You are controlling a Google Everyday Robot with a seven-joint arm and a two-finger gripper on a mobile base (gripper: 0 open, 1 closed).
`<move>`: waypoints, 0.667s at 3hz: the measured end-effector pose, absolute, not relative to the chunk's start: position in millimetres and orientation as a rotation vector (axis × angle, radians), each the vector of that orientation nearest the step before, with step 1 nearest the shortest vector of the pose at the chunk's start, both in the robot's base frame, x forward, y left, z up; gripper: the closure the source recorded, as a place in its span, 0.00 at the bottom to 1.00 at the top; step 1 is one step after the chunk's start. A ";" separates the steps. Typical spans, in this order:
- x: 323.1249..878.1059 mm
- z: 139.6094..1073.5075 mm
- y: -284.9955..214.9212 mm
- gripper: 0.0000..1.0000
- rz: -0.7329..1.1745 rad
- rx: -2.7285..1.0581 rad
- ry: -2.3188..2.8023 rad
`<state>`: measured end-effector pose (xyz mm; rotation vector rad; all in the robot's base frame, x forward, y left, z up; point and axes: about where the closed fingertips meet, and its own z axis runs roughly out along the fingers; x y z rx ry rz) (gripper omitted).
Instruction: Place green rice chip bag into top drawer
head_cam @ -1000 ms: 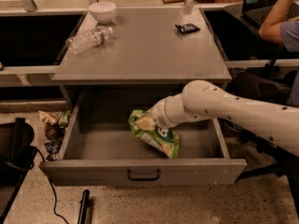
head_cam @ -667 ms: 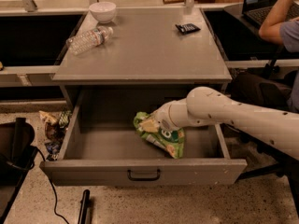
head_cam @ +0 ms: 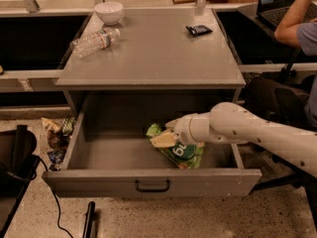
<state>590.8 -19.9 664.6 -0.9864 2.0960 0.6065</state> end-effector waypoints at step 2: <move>561.2 710.2 -40.4 0.00 0.598 -0.900 1.977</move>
Offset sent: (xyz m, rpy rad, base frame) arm -0.0618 -0.0447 0.0951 0.1653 -0.2231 -0.0854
